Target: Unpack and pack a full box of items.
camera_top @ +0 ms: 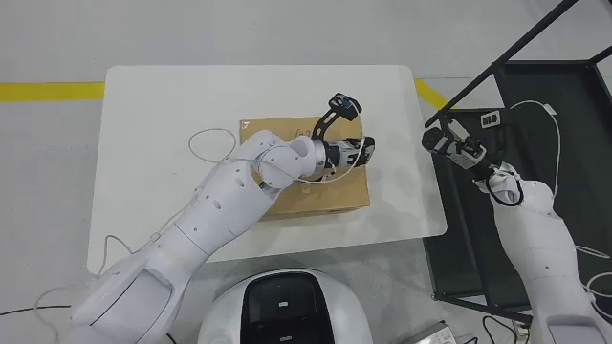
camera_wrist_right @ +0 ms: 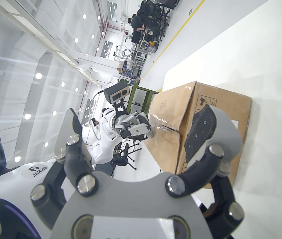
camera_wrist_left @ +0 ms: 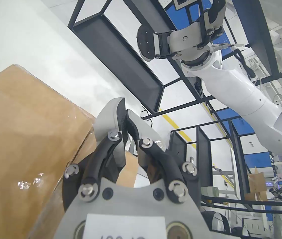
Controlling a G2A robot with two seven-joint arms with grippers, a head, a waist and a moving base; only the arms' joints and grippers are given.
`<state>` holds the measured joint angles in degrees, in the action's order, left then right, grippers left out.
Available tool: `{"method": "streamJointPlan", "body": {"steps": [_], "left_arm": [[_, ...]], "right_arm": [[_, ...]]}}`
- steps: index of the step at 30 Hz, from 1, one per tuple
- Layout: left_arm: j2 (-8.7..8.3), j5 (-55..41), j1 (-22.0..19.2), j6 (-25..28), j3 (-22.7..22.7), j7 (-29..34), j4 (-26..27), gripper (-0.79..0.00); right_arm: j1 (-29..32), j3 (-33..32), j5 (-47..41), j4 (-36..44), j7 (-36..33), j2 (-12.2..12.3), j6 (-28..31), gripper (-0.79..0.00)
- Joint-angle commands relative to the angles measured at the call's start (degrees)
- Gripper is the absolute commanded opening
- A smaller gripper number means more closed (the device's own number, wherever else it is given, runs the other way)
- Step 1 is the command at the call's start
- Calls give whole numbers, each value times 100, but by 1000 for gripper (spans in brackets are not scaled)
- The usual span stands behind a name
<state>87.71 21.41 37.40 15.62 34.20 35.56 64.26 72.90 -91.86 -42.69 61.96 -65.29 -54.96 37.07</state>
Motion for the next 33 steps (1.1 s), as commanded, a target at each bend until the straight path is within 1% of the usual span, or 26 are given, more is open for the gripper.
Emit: {"method": "streamJointPlan", "body": {"steps": [1, 2, 5, 7, 12, 17, 21, 24, 28, 33], "left_arm": [[43, 57, -61, 13, -51, 16, -120, -551], [62, 78, -85, 44, -66, 4, -173, 0], [98, 29, -100, 186, -49, -40, -275, 0], [100, 23, -79, 340, 13, -190, -250, 0], [35, 295, 68, 726, 221, -633, 73, 0], [-40, 616, 207, 723, 424, -793, 410, 0], [-84, 867, 328, 690, 593, -1071, 600, 0], [-155, 1055, 474, 716, 786, -1177, 771, 0], [-342, 1371, 898, 748, 1215, -1143, 1215, 0], [-656, 1637, 1755, 771, 2060, -876, 2065, 0]], "right_arm": [[10, 10, 4, 21, 0, -6, -13, 0], [8, 22, 12, 33, 4, -9, -30, 0], [-30, 77, 70, 75, -7, -20, -85, 0], [-72, 119, 111, 93, 1, -28, -117, 0], [-166, 219, 203, 122, 21, -51, -164, 0], [-211, 277, 289, 145, 43, -65, -183, 0], [-226, 318, 351, 179, 54, -73, -221, 0], [-266, 398, 505, 264, -15, -77, -282, 0], [-386, 557, 650, 346, -81, -97, -398, 0], [-698, 890, 856, 304, -269, -145, -555, 0]]}}
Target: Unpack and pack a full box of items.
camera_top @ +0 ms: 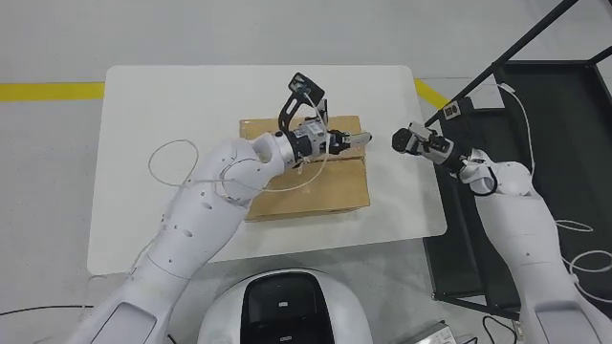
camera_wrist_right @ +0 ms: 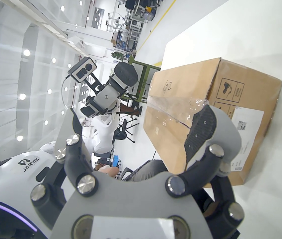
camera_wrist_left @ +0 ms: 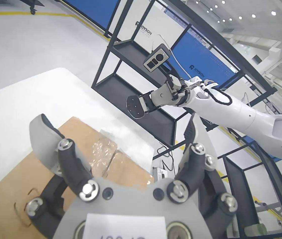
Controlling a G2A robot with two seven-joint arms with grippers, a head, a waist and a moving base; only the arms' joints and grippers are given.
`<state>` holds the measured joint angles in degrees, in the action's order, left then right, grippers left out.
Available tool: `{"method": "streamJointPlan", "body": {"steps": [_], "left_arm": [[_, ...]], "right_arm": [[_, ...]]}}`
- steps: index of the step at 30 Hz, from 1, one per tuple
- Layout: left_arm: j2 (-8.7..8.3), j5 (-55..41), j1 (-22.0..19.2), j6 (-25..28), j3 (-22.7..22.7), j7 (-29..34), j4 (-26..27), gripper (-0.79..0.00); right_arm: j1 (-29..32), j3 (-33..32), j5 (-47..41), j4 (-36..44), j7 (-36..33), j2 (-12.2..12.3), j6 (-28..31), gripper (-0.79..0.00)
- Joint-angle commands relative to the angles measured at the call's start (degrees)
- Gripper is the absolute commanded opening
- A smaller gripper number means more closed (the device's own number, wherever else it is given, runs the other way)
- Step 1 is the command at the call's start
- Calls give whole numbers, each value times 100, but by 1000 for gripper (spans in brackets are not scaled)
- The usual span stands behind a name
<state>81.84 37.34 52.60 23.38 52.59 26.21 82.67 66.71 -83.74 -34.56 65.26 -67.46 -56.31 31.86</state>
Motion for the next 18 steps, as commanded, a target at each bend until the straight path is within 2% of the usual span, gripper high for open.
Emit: {"method": "streamJointPlan", "body": {"steps": [1, 6, 11, 14, 18], "left_arm": [[-128, 67, 431, 11, 402, 115, 417, 0], [-374, 189, 1364, 8, 1316, 185, 1372, 0], [-530, 356, 2188, -79, 2070, 5, 2118, 0], [-592, 260, 2496, -110, 2379, 85, 2270, 0], [-643, 136, 2663, -60, 2571, 171, 2254, 0]], "right_arm": [[-167, 160, 84, -74, -101, -24, -71, 0], [-629, 504, 408, -534, -94, -89, -187, 0], [-949, 834, 770, -854, 90, -163, -305, 0], [-1032, 957, 657, -908, -137, -198, -236, 0], [-1103, 1010, 600, -924, -307, -212, -119, 0]]}}
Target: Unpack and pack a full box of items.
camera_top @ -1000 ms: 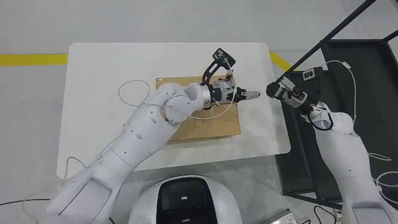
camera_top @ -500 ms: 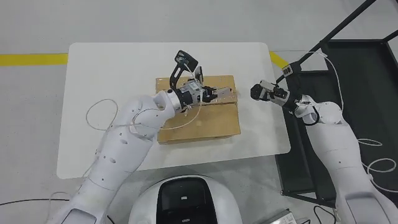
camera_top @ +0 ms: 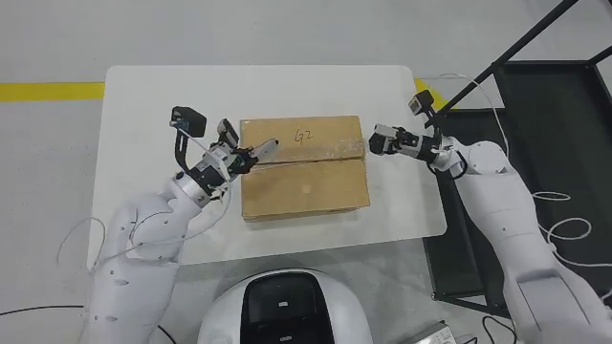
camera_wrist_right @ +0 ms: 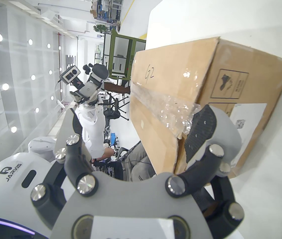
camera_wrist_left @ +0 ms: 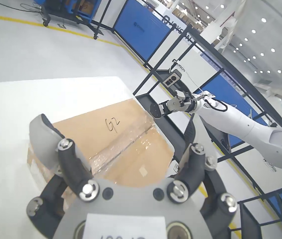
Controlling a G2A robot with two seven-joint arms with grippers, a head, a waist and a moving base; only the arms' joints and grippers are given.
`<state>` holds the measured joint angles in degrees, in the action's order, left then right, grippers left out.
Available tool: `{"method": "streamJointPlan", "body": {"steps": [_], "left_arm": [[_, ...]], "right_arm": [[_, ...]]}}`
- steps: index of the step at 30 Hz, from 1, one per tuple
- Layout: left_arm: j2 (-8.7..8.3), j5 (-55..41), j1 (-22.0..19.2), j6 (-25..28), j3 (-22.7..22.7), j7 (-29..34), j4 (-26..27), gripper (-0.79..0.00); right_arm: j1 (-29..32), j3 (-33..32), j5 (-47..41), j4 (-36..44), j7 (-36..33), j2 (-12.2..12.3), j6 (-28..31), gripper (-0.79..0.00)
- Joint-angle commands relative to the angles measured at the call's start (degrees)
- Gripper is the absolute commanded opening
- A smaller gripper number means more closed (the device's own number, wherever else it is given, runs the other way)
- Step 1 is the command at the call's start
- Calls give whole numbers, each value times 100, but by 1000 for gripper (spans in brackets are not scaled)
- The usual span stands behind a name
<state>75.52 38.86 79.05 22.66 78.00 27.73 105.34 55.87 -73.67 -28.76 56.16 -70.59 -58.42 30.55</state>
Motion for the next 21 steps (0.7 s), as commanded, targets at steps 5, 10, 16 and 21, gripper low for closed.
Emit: {"method": "streamJointPlan", "body": {"steps": [5, 10, 16, 21], "left_arm": [[-44, -129, 65, 20, 70, 57, -142, 0], [-70, -230, 134, 30, 85, -19, -254, 0], [-103, -344, 240, 68, 138, -143, -314, 0], [-128, -361, 296, 73, 148, -223, -316, 0]], "right_arm": [[-185, 124, 247, -136, 291, -39, 73, 0], [-448, 391, 134, -209, 42, -132, 356, 0], [-803, 841, 335, -55, 111, -235, 425, 0], [-1232, 1246, 493, -360, 247, -373, 561, 0]]}}
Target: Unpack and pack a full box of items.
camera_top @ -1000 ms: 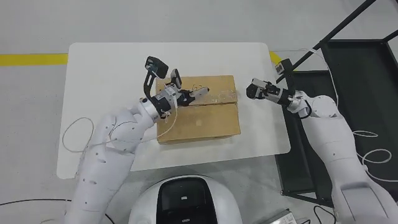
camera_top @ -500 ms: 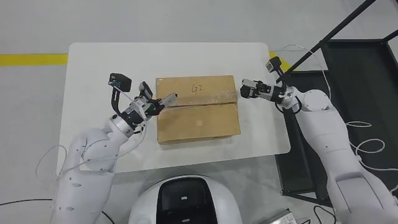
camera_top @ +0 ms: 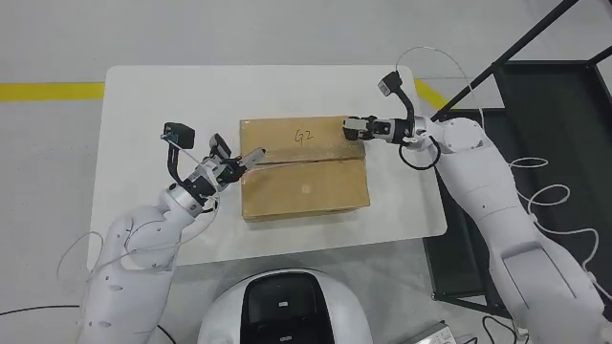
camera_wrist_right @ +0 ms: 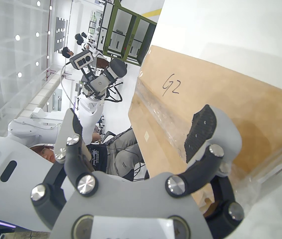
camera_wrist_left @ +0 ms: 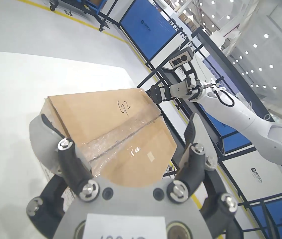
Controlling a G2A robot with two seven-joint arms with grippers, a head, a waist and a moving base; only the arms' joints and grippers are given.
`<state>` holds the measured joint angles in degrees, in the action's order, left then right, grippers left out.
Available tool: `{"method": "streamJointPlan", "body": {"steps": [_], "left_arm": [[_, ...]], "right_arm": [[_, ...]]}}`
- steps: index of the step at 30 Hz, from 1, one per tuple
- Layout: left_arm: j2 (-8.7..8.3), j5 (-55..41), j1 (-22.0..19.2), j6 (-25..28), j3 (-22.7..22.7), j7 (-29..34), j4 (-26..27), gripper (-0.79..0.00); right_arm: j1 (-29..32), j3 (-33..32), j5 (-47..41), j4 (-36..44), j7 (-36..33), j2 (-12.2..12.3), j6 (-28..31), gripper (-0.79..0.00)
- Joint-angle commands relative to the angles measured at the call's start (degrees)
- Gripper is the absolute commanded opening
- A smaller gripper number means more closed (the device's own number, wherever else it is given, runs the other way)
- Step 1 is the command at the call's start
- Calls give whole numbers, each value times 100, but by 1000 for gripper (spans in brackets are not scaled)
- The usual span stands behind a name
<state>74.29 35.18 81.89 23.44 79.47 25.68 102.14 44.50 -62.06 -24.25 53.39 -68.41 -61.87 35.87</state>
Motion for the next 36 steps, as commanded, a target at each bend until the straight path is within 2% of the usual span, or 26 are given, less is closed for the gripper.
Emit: {"method": "streamJointPlan", "body": {"steps": [1, 8, 14, 21, 36], "left_arm": [[-10, 20, 24, -3, 1, -40, 9, 0], [-41, 33, 98, -1, -13, -146, 2, 0], [-66, 16, 97, 4, -39, -155, -3, 0], [-101, 19, 145, 36, -37, -170, 83, 0], [-166, 4, 164, 32, -57, -191, 136, 0]], "right_arm": [[-179, 165, 100, -165, 65, -58, 65, 0], [-586, 591, 318, -809, 234, -236, 235, 0], [-646, 746, 437, -943, 334, -277, 334, 0], [-418, 730, 555, -588, 334, -153, 335, 0], [293, 244, 520, 621, 105, 270, 105, 0]]}}
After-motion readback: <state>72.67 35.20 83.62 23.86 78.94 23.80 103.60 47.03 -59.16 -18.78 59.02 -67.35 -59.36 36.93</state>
